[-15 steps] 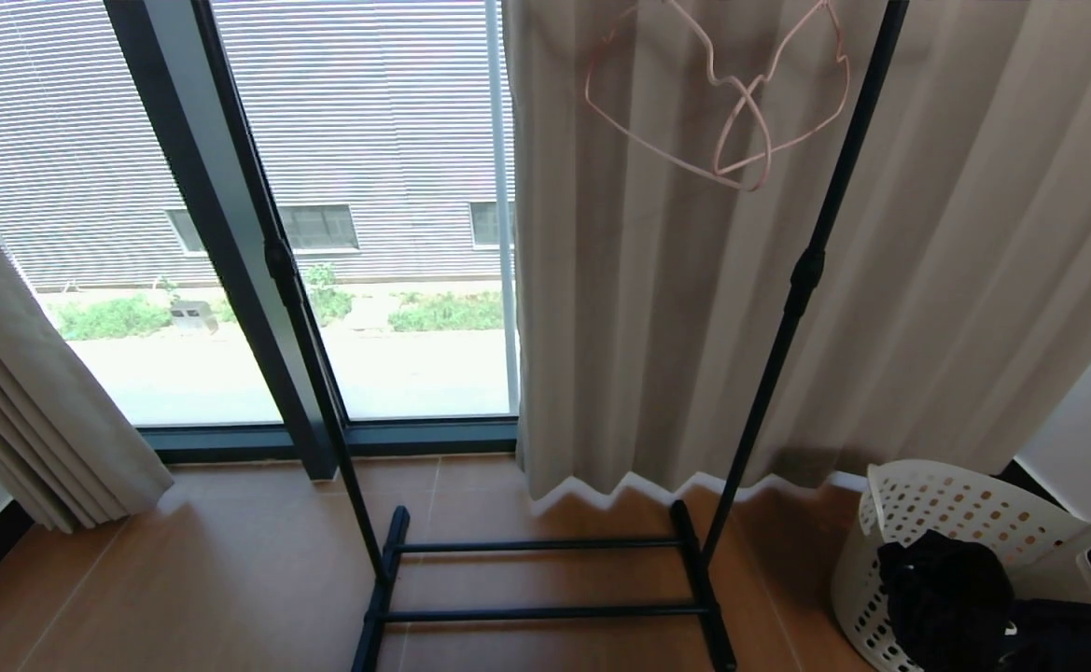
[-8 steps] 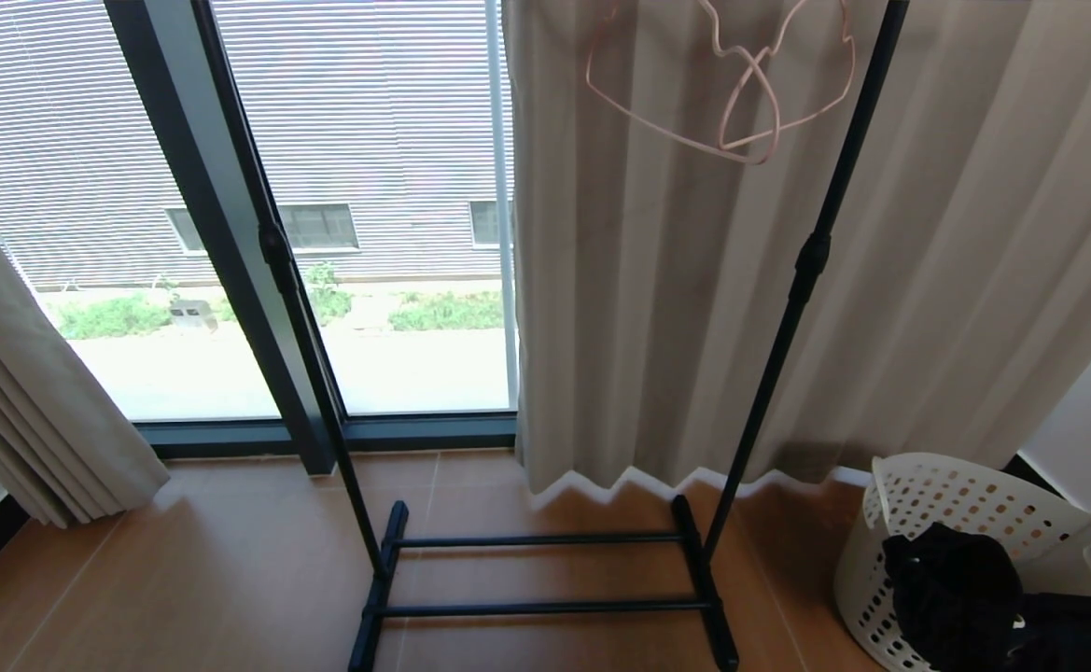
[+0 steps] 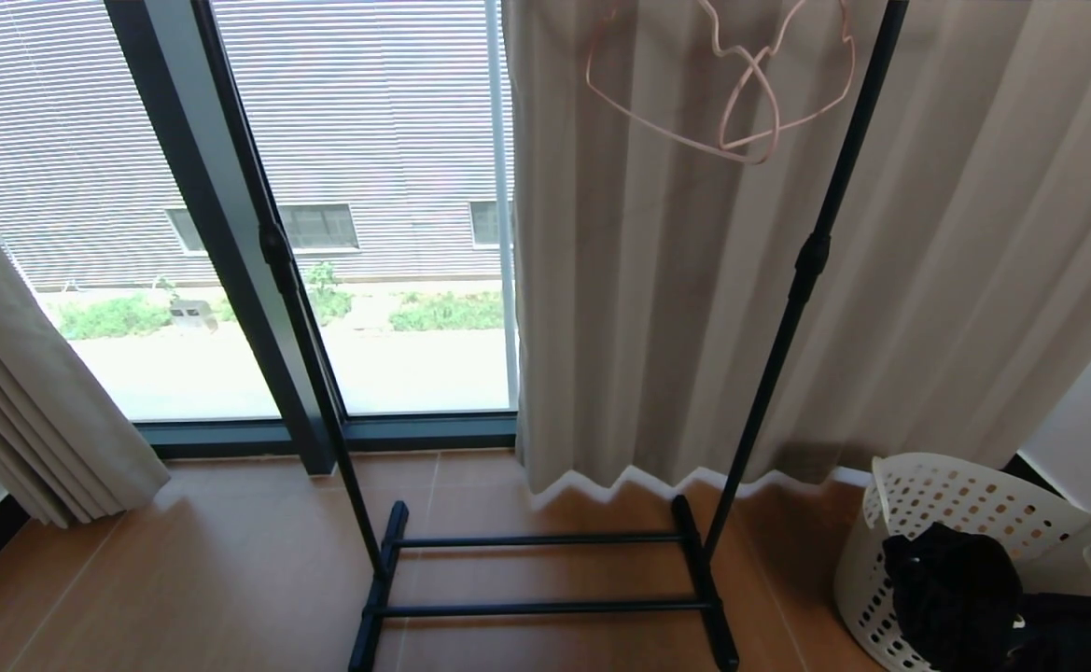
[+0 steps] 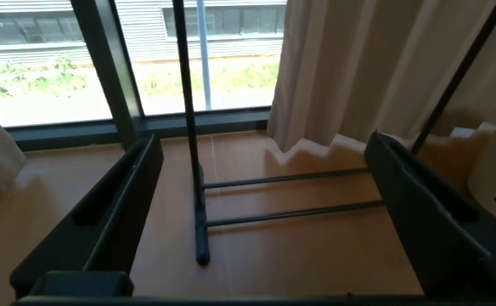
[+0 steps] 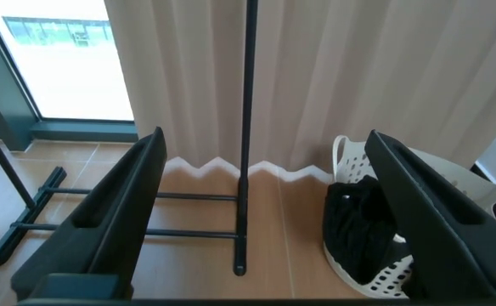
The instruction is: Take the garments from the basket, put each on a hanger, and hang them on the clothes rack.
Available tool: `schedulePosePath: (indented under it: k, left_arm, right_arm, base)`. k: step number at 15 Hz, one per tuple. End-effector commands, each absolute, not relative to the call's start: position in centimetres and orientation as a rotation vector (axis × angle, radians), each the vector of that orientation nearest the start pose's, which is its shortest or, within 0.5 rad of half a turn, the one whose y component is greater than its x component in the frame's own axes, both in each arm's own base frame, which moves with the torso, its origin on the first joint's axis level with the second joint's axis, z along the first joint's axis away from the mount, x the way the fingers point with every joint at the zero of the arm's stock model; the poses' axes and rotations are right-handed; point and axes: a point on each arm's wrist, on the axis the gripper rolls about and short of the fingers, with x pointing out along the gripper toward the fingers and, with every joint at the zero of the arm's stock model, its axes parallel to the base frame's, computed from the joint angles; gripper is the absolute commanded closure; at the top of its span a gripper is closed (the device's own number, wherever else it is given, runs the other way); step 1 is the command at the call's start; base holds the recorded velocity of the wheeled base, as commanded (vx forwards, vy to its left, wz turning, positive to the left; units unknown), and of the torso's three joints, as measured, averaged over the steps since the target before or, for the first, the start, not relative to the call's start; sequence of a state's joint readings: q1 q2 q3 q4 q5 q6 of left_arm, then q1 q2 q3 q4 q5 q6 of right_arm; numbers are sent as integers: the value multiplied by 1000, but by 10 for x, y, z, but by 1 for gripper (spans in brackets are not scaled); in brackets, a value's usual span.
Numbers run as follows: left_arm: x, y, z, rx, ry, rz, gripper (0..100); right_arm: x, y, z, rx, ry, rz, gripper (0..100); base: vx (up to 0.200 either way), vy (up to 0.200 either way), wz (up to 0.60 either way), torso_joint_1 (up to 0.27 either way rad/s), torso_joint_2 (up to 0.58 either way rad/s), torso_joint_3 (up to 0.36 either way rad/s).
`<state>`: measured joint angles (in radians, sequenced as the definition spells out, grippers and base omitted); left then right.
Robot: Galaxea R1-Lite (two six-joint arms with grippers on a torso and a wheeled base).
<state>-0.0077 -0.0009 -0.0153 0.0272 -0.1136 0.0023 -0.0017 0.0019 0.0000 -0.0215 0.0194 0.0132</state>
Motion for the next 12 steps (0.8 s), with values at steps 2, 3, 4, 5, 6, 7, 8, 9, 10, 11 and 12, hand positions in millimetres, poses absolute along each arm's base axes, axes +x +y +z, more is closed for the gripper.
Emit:
schedulePosePath:
  k: [2, 3, 4, 5, 6, 7, 8, 9, 10, 11, 12]
  left_arm:
    - [-24, -2, 77, 2, 12, -121, 0]
    - [-24, -2, 77, 2, 12, -121, 0]
    - [-24, -2, 77, 2, 12, -121, 0]
    - [-24, -2, 77, 2, 12, -121, 0]
    - [-24, -2, 77, 4, 12, -121, 0]
    - [-24, -2, 77, 2, 12, -121, 0]
    - [-24, -2, 77, 2, 12, -121, 0]
    - [-24, -2, 77, 4, 12, -123, 0]
    - [-24, -2, 77, 4, 12, -121, 0]
    - [-24, -2, 77, 4, 12, -123, 0]
    - [-24, -2, 77, 4, 12, -123, 0]
  right_arm:
    - [-23, 0, 78, 15, -18, 19, 0]
    - [-23, 0, 78, 15, -20, 19, 0]
    - [-23, 0, 78, 15, -20, 19, 0]
    - [-23, 0, 78, 15, -18, 19, 0]
    - [-23, 0, 78, 17, -18, 19, 0]
    - [-23, 0, 78, 17, -20, 19, 0]
    - [-23, 0, 78, 17, -20, 19, 0]
    - [-23, 0, 78, 17, -20, 19, 0]
    - [-23, 1, 78, 15, -20, 20, 0]
    - [-23, 0, 78, 15, -18, 19, 0]
    - [-23, 1, 78, 15, -20, 20, 0]
  base:
    - [0, 0, -600, -5, -2, 5]
    - [0, 0, -600, 7, 2, 7]
    - [0, 0, -600, 2, 7, 2]
    - [0, 0, -600, -2, 2, 2]
    - [0, 0, -600, -2, 7, 2]
    - [0, 0, 0, 0, 0, 0]
    - [0, 0, 0, 0, 0, 0]
    - [0, -200, 0, 2, -2, 7]
    - [0, -200, 0, -2, 2, 2]
    - [0, -200, 0, 2, 2, 2]
    - [0, -200, 0, 2, 2, 2]
